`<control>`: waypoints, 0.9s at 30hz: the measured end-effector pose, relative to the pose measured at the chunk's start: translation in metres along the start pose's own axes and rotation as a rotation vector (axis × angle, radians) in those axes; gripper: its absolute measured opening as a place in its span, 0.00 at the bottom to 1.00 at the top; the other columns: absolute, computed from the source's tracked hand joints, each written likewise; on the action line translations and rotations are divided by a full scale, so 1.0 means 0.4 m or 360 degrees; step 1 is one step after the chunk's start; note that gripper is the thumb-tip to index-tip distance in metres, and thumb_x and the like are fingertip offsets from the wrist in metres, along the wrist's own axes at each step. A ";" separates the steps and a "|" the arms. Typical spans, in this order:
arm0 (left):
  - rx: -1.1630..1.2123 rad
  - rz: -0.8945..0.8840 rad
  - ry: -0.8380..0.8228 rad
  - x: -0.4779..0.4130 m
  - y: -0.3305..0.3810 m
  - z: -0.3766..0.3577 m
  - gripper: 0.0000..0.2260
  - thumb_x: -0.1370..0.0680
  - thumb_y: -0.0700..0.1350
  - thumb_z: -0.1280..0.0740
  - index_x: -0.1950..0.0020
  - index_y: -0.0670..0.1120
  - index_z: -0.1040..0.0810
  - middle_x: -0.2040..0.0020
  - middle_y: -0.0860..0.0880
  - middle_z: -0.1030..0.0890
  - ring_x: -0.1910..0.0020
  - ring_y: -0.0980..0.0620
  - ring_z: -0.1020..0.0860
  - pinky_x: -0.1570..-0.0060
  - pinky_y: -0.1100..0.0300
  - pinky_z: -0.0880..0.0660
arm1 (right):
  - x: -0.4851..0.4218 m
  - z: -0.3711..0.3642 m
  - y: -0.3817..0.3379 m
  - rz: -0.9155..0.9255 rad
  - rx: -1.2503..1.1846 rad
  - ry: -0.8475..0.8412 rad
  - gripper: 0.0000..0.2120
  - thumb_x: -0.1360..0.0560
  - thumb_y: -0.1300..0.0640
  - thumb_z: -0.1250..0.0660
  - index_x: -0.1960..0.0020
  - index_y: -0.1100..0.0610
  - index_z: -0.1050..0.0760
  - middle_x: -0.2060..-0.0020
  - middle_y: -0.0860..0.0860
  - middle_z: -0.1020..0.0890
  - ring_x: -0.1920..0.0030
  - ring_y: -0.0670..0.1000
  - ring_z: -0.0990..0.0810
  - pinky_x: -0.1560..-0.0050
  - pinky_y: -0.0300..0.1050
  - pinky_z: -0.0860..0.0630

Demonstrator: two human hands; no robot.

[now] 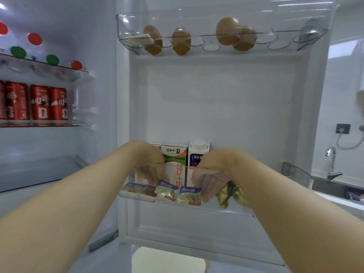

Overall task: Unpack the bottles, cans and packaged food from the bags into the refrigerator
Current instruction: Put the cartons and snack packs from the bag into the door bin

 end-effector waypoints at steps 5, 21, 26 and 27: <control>-0.0069 -0.0115 0.0141 0.009 0.010 0.014 0.11 0.25 0.41 0.32 0.43 0.45 0.22 0.52 0.48 0.18 0.55 0.52 0.21 0.52 0.59 0.24 | -0.004 -0.006 0.002 -0.0015 0.0015 0.0015 0.16 0.23 0.63 0.39 0.38 0.70 0.29 0.57 0.62 0.18 0.64 0.56 0.17 0.62 0.44 0.19; -0.0073 -0.0196 -0.0027 0.025 0.028 -0.015 0.20 0.20 0.56 0.43 0.38 0.45 0.23 0.46 0.49 0.19 0.44 0.49 0.22 0.42 0.55 0.27 | -0.023 0.013 0.011 0.0025 -0.0021 0.0062 0.16 0.22 0.58 0.37 0.41 0.69 0.26 0.43 0.66 0.22 0.73 0.56 0.18 0.69 0.44 0.19; -0.0104 -0.0188 -0.0042 0.016 0.028 -0.017 0.21 0.21 0.58 0.43 0.38 0.44 0.23 0.49 0.50 0.17 0.43 0.48 0.22 0.45 0.55 0.26 | -0.030 0.021 0.013 0.0009 0.0006 0.0069 0.14 0.22 0.55 0.37 0.50 0.67 0.23 0.56 0.62 0.19 0.68 0.57 0.17 0.66 0.44 0.19; -0.0106 -0.0188 -0.0053 0.014 0.027 -0.018 0.22 0.21 0.58 0.43 0.38 0.44 0.23 0.49 0.50 0.18 0.43 0.48 0.22 0.45 0.54 0.26 | -0.032 0.021 0.013 0.0010 0.0003 0.0057 0.13 0.22 0.55 0.37 0.51 0.66 0.23 0.56 0.62 0.19 0.67 0.57 0.17 0.67 0.43 0.19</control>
Point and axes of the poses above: each hand's wrist, its own x-axis away from the middle knuckle, its own z-axis out of the back of the hand, y = z × x, the point moved 8 cm from there along -x, towards the middle knuckle
